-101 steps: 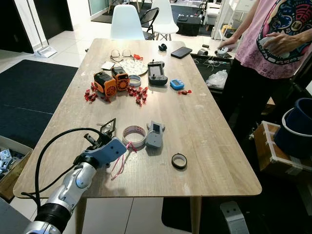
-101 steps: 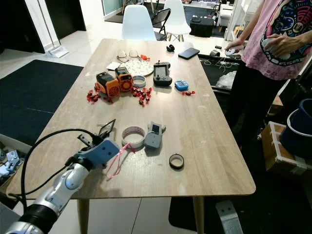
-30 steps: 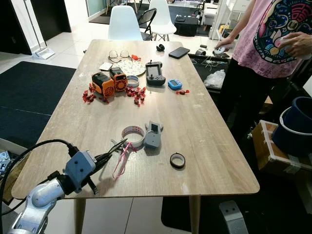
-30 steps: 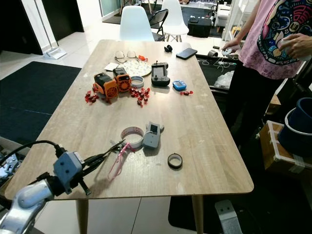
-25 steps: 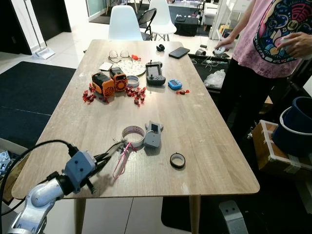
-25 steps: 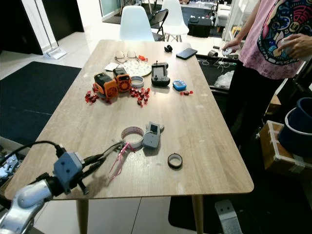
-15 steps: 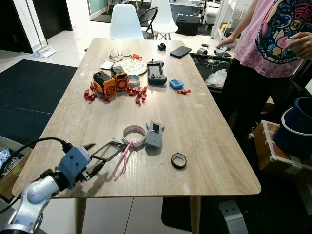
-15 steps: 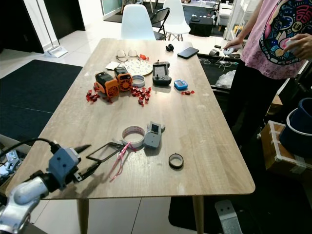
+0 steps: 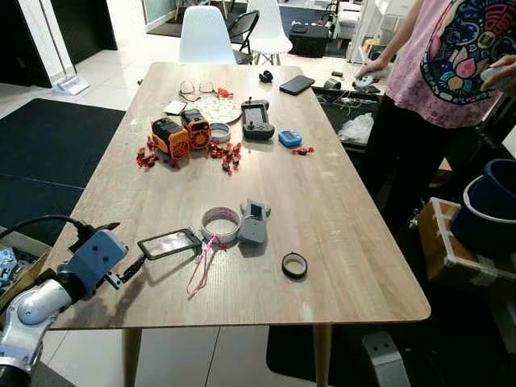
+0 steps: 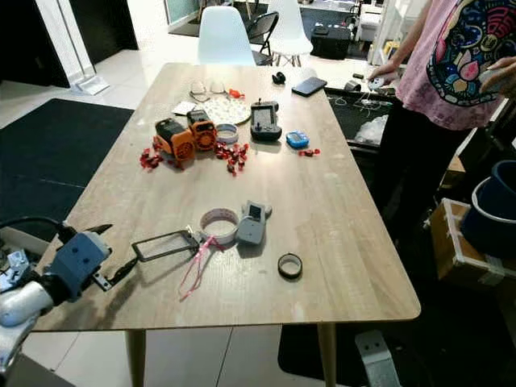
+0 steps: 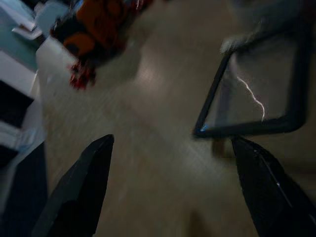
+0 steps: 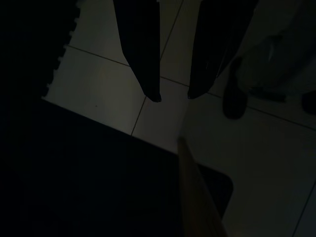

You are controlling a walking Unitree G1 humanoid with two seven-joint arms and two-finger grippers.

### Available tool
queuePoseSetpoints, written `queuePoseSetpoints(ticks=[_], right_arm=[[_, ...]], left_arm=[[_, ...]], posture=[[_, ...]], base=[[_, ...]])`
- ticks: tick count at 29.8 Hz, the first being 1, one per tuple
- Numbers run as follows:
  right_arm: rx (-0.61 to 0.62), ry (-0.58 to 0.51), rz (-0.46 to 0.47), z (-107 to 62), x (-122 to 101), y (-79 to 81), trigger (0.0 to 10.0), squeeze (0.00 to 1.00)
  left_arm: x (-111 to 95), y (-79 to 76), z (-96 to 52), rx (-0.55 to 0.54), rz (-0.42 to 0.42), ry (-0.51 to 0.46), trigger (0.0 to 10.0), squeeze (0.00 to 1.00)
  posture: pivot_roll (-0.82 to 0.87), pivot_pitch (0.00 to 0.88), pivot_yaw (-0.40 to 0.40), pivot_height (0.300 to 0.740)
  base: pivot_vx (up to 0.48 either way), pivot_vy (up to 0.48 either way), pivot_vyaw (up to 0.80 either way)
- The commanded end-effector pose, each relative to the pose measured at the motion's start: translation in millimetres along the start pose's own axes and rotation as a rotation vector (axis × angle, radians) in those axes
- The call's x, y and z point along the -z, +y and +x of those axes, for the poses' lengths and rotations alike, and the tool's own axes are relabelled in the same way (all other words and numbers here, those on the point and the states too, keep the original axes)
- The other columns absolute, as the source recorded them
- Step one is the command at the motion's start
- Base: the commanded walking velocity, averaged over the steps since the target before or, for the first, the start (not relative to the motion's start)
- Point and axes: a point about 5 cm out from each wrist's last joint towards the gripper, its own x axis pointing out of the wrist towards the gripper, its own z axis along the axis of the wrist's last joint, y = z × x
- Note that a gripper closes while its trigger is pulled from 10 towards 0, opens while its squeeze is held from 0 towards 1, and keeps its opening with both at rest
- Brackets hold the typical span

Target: Hang keys on a hook

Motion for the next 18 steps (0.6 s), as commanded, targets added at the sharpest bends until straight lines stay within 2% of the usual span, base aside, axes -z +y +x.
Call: queuePoseSetpoints(ticks=[1, 8, 11, 13, 14, 15, 17, 18], right_arm=[[-0.003, 0.010, -0.002, -0.5, 3, 0.4, 10.0, 0.00], [-0.002, 0.009, -0.002, -0.6, 2, 0.0, 10.0, 0.00], [-0.002, 0.009, -0.002, -0.6, 2, -0.2, 10.0, 0.00], [-0.003, 0.010, -0.003, -0.5, 2, 0.1, 10.0, 0.00], [-0.003, 0.010, -0.003, -0.5, 2, 0.1, 10.0, 0.00], [-0.005, 0.010, -0.004, -0.4, 2, 0.8, 10.0, 0.00], [-0.006, 0.010, -0.003, -0.3, 2, 1.3, 10.0, 0.00], [-0.006, 0.010, -0.003, -0.3, 2, 1.3, 10.0, 0.00]], left_arm=[[3, 10.2, -5.9, -0.005, 0.059, 0.032, 10.0, 0.00], [7, 24.7, -11.4, -0.048, 0.086, 0.061, 10.0, 0.00], [2, 29.2, -8.4, -0.100, -0.014, 0.011, 10.0, 0.00], [-10, 16.0, -0.1, -0.039, -0.149, -0.083, 10.0, 0.00], [-10, 16.0, -0.1, -0.039, -0.149, -0.083, 10.0, 0.00], [-20, -1.7, 8.4, 0.022, -0.231, -0.147, 10.0, 0.00], [-25, -14.7, 16.8, 0.032, -0.279, -0.165, 10.0, 0.00], [-25, -14.7, 16.8, 0.032, -0.279, -0.165, 10.0, 0.00]], posture=[[0.05, 0.086, -0.064, 0.740], [0.05, 0.087, -0.064, 0.740], [0.05, 0.088, -0.065, 0.740], [0.05, 0.089, -0.066, 0.740], [0.05, 0.089, -0.066, 0.740], [0.05, 0.090, -0.064, 0.740], [0.05, 0.090, -0.064, 0.740], [0.05, 0.090, -0.064, 0.740]], base=[[0.000, 0.000, 0.00], [0.000, 0.000, 0.00], [0.000, 0.000, 0.00], [0.000, 0.000, 0.00], [0.000, 0.000, 0.00], [0.000, 0.000, 0.00], [0.000, 0.000, 0.00], [0.000, 0.000, 0.00]])
